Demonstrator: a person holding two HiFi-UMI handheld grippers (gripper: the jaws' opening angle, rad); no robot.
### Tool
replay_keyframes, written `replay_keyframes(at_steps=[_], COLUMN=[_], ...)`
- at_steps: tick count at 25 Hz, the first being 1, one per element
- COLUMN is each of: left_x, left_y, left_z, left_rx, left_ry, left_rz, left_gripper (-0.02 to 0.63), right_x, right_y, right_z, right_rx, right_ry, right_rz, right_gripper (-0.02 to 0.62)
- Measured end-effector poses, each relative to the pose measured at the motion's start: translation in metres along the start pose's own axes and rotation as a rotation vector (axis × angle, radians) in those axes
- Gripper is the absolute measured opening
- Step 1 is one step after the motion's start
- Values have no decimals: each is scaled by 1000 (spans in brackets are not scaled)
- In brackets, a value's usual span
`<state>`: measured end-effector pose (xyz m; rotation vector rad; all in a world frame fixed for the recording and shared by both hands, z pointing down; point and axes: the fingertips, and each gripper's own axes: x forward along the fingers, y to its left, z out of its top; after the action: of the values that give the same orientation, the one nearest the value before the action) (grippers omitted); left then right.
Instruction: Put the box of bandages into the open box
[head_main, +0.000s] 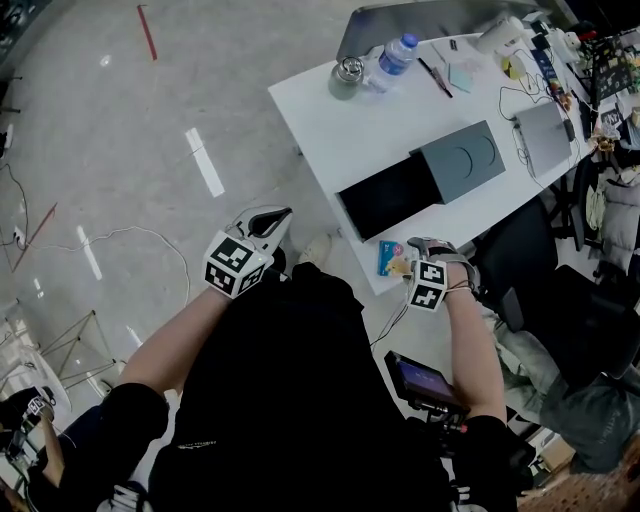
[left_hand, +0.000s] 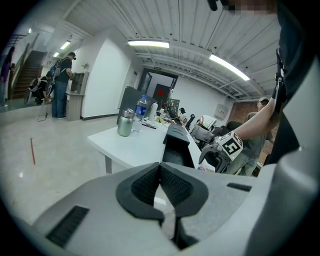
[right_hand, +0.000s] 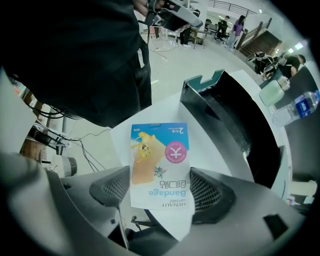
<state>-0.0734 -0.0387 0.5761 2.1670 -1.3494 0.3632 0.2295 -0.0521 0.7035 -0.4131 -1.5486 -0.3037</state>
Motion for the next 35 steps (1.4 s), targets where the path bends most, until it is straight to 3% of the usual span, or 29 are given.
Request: replay_keyframes(at_steps=[15,35], left_x=[6,-12], left_y=[6,22], left_z=[5,4], left_rx=[-3,-41], left_ry=[-7,-51], left_rz=[-35,33], left_gripper=[9,9], right_x=[-40,-100], right_y=[-4,-91], right_z=[5,38], right_rx=[-49,-248], right_ry=[-23,-68], right_rz=[-20,-162], right_gripper=[394,394])
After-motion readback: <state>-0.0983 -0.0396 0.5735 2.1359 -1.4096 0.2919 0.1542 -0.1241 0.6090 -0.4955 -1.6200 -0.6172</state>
